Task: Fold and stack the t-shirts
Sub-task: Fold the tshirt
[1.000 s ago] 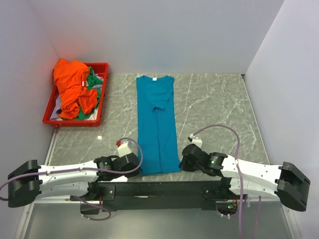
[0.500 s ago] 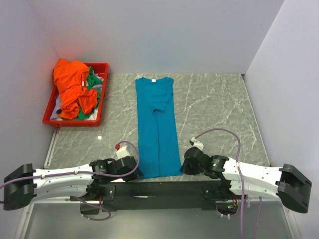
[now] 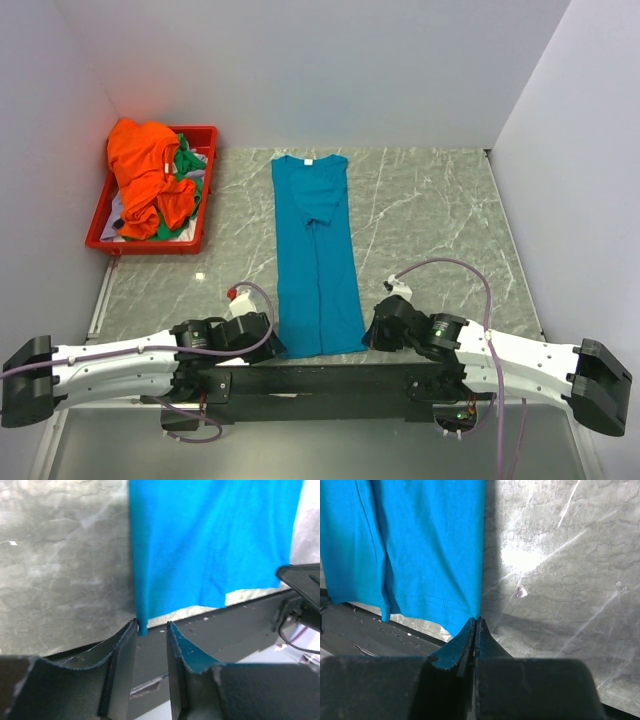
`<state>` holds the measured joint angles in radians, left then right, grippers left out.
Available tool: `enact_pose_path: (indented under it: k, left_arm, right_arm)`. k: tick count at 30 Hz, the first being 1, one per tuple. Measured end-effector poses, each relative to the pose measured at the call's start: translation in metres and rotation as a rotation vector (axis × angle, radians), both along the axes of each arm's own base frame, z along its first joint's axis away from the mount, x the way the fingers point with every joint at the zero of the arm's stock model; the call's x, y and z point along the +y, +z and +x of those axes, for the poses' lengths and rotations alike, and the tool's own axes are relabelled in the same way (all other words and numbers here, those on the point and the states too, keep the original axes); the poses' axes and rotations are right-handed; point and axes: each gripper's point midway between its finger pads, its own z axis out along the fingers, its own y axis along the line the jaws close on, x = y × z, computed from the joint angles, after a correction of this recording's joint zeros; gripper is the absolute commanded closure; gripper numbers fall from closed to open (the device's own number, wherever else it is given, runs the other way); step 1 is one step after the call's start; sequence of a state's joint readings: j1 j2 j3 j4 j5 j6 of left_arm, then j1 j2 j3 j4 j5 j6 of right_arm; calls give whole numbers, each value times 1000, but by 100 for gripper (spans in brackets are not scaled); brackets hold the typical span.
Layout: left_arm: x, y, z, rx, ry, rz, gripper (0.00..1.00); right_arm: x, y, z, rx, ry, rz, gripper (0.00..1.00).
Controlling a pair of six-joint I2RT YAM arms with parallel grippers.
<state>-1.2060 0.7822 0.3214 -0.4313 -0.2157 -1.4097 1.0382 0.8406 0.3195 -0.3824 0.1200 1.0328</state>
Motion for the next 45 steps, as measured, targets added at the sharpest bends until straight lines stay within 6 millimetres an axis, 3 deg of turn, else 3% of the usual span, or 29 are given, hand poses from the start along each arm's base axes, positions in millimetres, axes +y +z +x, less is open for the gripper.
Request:
enact_pose_path:
  k: [5,11,13,14,16,20,30,32,38,41,45]
  left_arm:
    - [7,-21,-3,29,22,34,61]
    - [-6,-22,0,30,35,-44,70]
    - [-9,-23,0,35,41,-68,80]
    - [-8,-24,-1,36,44,-69,91]
    - [-9,-26,-2,44,47,-80,99]
    - [-13,-25,-6,45,21,-87,99]
    - [-21,-13,-53,65,-137,-2,99]
    - [-22,-7,-54,63,-137,10,100]
    - [-25,19,-29,-11,-75,26,100]
    - [-21,31,7,-61,-1,26,100]
    - [-8,42,59,-126,101,58,100]
  right_arm:
    - [1,0,-1,5,2,4,100]
    - [1,0,-2,10,0,8,100]
    - [0,-1,-2,10,-2,11,100]
    - [-1,-3,-3,13,-3,11,100]
    - [-2,-5,-4,18,-6,10,100]
    - [-2,-3,-6,17,-3,20,100]
    - [4,20,-28,5,76,93,100]
    - [6,28,-30,-2,88,100,100]
    - [11,59,-15,-64,63,82,100]
    - [17,80,2,-112,49,47,100]
    - [20,98,48,-164,-19,14,100]
